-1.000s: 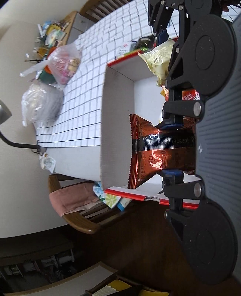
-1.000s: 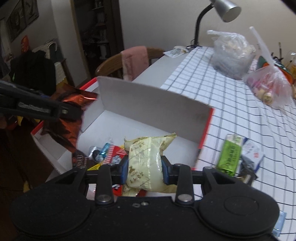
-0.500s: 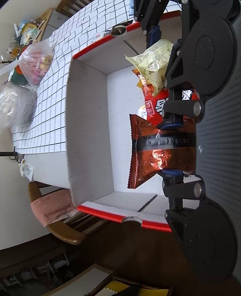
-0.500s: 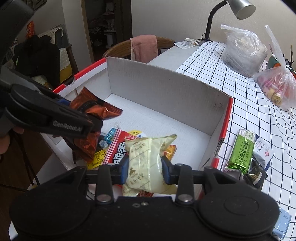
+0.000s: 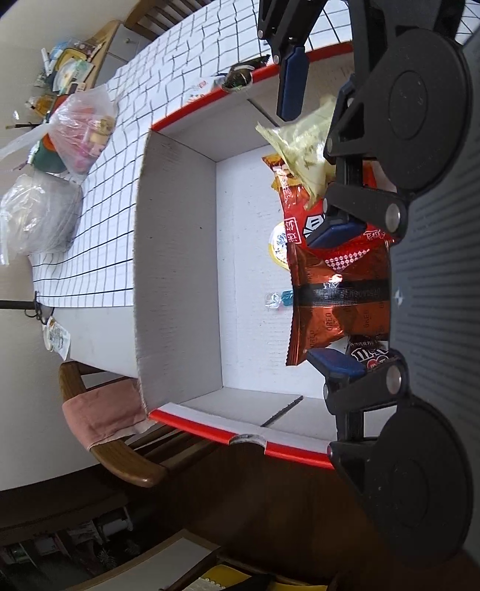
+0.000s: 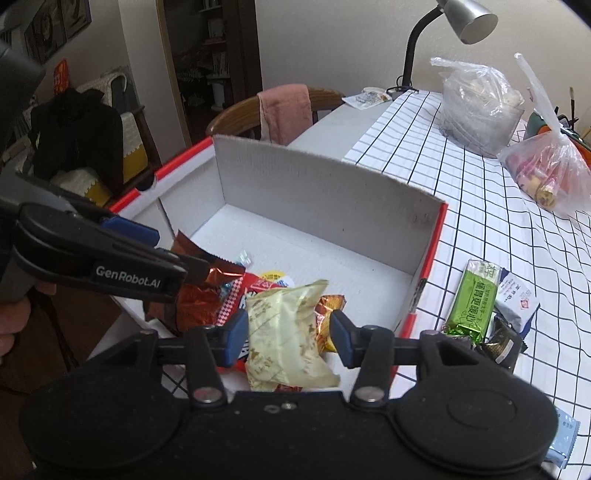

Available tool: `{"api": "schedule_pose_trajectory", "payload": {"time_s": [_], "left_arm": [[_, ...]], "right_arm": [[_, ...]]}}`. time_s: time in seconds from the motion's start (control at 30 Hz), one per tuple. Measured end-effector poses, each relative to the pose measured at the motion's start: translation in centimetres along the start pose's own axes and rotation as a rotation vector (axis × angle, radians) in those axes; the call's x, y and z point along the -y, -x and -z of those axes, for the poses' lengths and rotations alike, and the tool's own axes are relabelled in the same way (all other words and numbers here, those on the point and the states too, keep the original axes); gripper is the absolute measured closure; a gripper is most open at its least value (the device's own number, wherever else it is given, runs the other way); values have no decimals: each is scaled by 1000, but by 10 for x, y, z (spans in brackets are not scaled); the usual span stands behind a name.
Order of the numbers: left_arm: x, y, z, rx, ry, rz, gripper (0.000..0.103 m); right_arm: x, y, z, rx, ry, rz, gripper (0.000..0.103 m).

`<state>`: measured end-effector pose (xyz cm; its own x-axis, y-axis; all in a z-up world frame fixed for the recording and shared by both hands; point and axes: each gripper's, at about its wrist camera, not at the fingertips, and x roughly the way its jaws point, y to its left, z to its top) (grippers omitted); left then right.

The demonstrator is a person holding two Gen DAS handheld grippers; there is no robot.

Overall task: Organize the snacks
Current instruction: 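Carry the brown bag and yellow bun over the box and open both tools, then withdraw both tools from the box toward the remaining snacks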

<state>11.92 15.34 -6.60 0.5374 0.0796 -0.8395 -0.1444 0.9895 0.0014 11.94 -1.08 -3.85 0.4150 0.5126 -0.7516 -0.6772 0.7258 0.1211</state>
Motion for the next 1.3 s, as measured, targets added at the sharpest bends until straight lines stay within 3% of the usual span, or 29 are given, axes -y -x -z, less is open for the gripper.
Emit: {"api": "schedule_pose_trajectory", "payload": {"time_s": [0.57,0.7,0.93,1.3], "left_arm": [[30,70,-1,183,12,64,31],[46,84,0,226,2,77,26],[78,95,-2,271,-19,108,22],[145,88,-2,264,-62,135,21]], "right_arm": [[20,86,-1,166,-30,-35,19],[34,104,2,192,-52,-23,17],[72,134,19,248,-115,11,2],[137,162,64,216,-126,95,0]]}}
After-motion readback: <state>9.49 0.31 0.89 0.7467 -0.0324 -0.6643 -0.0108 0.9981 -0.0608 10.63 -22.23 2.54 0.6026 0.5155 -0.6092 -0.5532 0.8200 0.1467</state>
